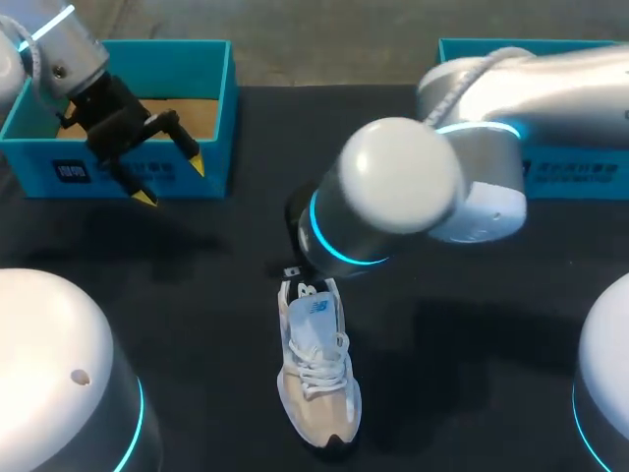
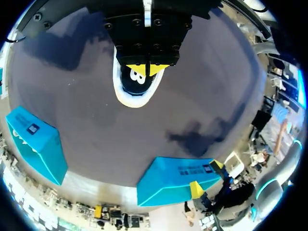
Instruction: Take the shoe out of the shoebox, open the shoe tongue, remove and reinsert the insole, then place the shoe into the shoebox
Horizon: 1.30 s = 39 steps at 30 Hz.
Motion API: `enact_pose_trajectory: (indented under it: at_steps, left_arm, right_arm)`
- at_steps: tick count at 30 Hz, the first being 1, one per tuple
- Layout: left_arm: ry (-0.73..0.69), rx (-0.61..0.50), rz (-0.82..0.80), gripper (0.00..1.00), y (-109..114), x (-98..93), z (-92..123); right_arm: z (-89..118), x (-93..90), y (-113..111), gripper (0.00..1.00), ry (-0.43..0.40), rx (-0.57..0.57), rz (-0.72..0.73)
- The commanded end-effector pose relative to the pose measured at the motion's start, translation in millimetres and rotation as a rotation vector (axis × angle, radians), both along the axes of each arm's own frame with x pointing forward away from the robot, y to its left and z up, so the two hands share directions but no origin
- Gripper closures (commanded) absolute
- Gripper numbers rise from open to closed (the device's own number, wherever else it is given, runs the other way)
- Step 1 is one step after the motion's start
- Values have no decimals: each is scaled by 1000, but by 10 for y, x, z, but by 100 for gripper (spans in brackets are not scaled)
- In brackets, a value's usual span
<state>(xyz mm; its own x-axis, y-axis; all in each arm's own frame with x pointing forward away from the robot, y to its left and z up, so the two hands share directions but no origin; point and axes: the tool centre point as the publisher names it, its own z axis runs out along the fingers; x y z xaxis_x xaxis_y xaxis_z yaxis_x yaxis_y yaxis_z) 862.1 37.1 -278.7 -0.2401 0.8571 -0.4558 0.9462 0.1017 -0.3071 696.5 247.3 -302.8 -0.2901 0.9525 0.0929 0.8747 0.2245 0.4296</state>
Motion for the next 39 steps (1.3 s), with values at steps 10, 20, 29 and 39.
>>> enact_pose_trajectory:
  at_steps: [10, 20, 29, 39]
  left_arm:
    - [-3, 6, 6, 0, 54, 9, 9]
    - [-3, 6, 6, 0, 54, 9, 9]
    - [-3, 6, 6, 0, 54, 9, 9]
    - [-3, 6, 6, 0, 54, 9, 9]
  right_arm:
    - [-135, -8, 39, 100, -66, -90, -89]
    - [-417, 41, 11, 100, -40, -68, -88]
    - [-556, 96, 17, 100, -45, 9, -73]
    - [-635, 174, 60, 100, -31, 34, -64]
